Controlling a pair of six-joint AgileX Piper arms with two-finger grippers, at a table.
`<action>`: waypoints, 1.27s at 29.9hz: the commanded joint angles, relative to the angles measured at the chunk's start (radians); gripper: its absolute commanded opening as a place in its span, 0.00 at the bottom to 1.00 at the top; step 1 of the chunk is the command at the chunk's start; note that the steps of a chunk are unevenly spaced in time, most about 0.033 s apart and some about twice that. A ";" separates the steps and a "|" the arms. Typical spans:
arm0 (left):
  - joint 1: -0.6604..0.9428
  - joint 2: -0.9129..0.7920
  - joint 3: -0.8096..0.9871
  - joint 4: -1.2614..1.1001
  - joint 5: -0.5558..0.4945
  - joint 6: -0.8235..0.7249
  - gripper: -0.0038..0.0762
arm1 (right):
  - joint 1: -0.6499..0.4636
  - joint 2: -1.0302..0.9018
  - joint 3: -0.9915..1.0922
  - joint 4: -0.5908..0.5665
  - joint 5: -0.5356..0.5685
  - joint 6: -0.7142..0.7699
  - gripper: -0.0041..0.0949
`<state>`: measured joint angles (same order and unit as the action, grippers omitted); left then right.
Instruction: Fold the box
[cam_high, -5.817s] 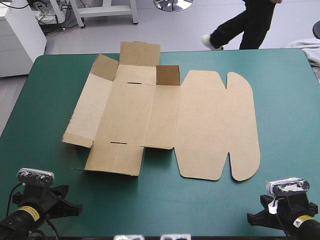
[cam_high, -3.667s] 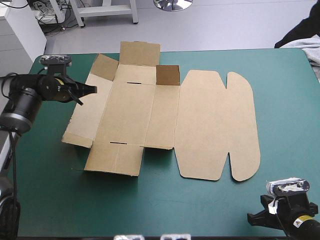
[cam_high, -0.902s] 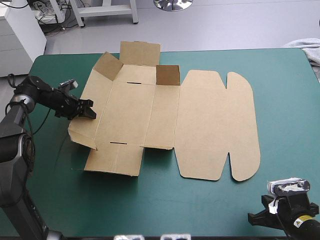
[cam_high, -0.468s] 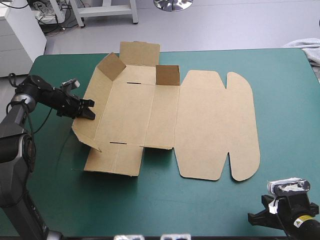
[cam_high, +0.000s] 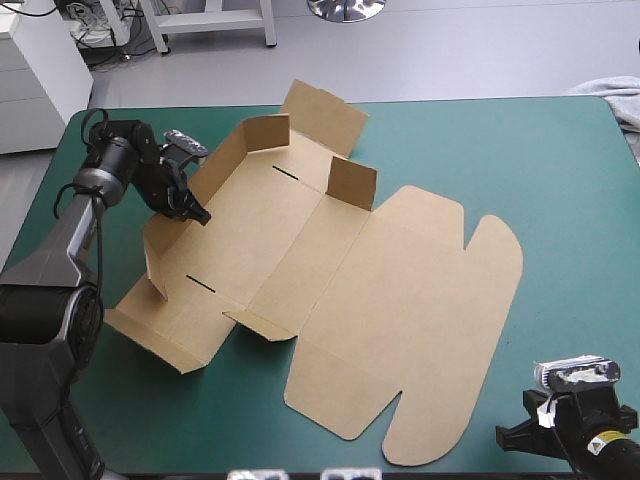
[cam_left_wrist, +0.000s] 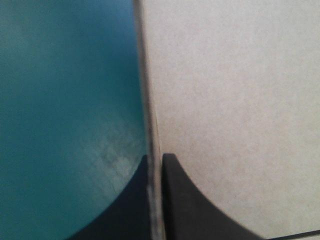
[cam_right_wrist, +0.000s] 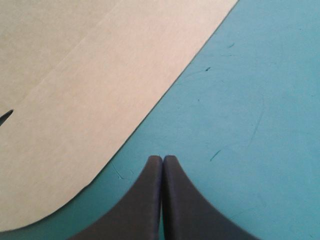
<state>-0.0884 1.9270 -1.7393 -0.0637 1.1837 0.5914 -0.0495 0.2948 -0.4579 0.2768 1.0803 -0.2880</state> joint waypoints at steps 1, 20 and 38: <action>-0.083 -0.086 -0.049 0.048 -0.079 0.012 0.04 | 0.003 0.010 -0.026 0.014 -0.053 -0.004 0.02; -0.491 -0.232 -0.119 0.321 -0.340 0.109 0.04 | 0.003 0.010 -0.026 0.014 -0.053 -0.008 0.02; -0.845 -0.301 0.064 0.743 -0.365 -0.038 0.03 | 0.003 0.010 -0.026 0.014 -0.053 -0.008 0.02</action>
<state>-0.8833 1.6815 -1.7011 0.5047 0.8959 0.6507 -0.0495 0.2948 -0.4579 0.2768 1.0803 -0.2880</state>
